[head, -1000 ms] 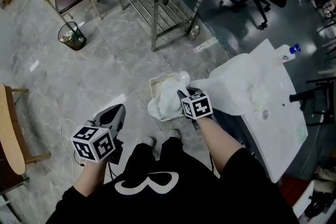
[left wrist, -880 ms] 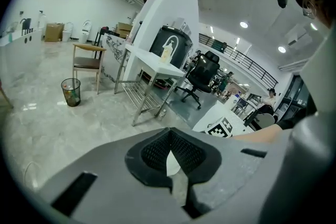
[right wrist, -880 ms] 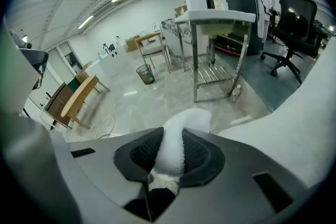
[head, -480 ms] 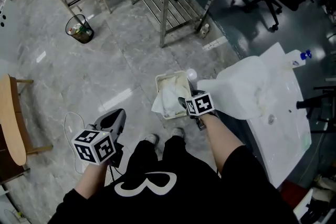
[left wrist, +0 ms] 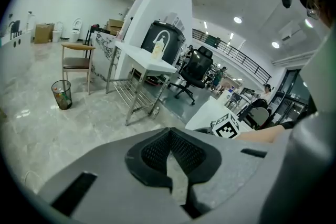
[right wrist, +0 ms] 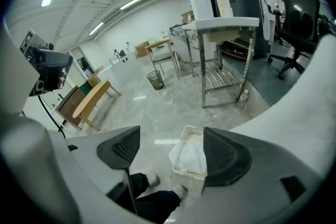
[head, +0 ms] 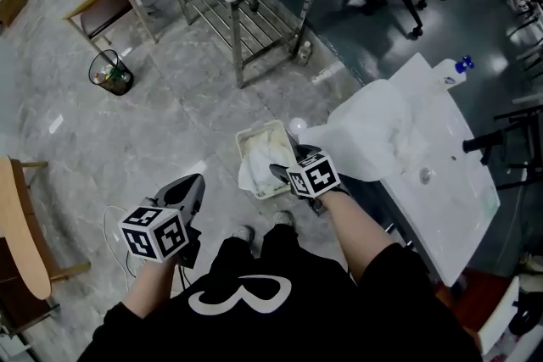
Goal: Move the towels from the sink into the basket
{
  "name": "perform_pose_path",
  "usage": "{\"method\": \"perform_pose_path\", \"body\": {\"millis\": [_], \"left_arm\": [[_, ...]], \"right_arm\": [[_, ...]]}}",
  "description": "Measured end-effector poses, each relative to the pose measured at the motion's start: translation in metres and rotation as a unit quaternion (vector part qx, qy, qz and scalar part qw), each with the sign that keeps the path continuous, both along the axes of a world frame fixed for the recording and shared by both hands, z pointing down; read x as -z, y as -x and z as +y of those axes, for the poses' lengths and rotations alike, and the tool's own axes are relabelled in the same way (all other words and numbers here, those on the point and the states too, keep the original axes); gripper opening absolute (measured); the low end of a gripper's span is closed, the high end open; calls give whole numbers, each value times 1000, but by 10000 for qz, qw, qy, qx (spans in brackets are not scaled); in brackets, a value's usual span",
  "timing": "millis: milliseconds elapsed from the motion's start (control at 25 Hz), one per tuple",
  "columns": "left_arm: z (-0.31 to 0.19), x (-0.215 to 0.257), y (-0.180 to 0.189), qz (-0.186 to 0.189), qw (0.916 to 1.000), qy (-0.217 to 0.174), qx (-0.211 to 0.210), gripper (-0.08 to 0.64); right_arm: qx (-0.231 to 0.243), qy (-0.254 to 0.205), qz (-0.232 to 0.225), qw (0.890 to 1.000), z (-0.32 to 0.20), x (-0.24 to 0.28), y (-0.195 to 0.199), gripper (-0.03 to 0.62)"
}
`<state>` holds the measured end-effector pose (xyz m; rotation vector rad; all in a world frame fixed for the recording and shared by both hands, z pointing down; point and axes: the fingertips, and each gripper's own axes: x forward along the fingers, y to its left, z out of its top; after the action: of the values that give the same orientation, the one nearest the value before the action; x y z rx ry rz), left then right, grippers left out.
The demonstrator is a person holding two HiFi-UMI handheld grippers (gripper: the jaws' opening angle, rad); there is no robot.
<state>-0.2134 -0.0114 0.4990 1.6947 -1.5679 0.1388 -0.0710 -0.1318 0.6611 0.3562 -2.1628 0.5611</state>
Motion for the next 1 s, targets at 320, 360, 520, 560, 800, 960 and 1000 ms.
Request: {"method": "perform_pose_path", "body": {"millis": [320, 360, 520, 560, 800, 960, 1000], "left_arm": [[-45, 38, -35, -47, 9970, -415, -658, 6], [-50, 43, -42, -23, 9960, -469, -758, 6], [-65, 58, -72, 39, 9911, -643, -1169, 6], [-68, 61, -79, 46, 9897, -683, -1259, 6], [-94, 78, -108, -3, 9841, -983, -1483, 6], [-113, 80, -127, -27, 9820, -1000, -1604, 6], [-117, 80, -131, -30, 9817, -989, -1626, 6]], "right_arm": [[-210, -528, -607, 9965, -8, 93, -30, 366], [-295, -607, -665, 9955, -9, 104, -37, 367], [-540, -940, -841, 9905, -7, 139, -63, 367], [-586, -1069, -857, 9888, -9, 147, -69, 367], [-909, -1702, -793, 9780, -32, 182, -118, 367], [-1076, -1965, -616, 9726, -56, 187, -154, 367], [-1098, -1992, -566, 9721, -63, 185, -162, 367]]}}
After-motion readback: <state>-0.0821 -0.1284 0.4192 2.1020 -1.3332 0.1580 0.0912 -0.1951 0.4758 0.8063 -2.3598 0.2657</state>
